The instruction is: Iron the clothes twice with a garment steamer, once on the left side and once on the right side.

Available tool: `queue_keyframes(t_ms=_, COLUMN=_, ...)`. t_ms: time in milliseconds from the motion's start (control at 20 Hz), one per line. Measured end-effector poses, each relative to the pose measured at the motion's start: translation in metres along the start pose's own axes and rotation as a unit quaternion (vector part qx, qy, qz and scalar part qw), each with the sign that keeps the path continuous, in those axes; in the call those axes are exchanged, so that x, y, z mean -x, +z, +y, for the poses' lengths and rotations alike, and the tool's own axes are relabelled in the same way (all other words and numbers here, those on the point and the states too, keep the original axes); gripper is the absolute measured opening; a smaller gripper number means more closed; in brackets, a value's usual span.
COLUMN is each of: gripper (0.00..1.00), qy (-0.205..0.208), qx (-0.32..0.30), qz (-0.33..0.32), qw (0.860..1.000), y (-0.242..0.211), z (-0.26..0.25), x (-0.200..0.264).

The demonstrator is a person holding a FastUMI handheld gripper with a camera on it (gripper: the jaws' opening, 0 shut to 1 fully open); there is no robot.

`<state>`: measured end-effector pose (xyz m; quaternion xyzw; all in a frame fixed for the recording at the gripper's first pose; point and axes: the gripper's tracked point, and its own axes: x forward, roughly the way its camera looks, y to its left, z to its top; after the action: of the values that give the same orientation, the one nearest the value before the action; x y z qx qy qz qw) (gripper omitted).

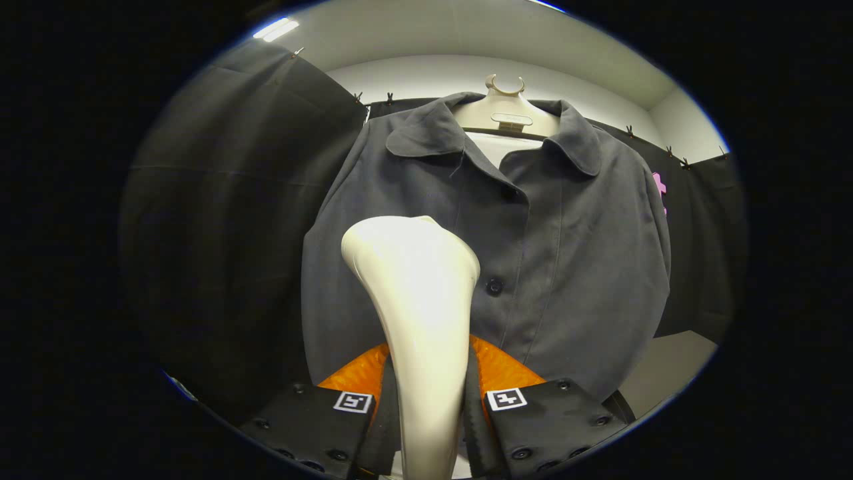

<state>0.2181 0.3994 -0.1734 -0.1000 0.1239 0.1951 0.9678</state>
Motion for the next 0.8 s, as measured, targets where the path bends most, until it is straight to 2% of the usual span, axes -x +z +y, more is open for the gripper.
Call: queue_keyframes(t_ms=800, gripper=0.49, qy=-0.003, qx=0.024, qz=0.020, qw=1.000, y=-0.043, z=0.002, x=0.002)
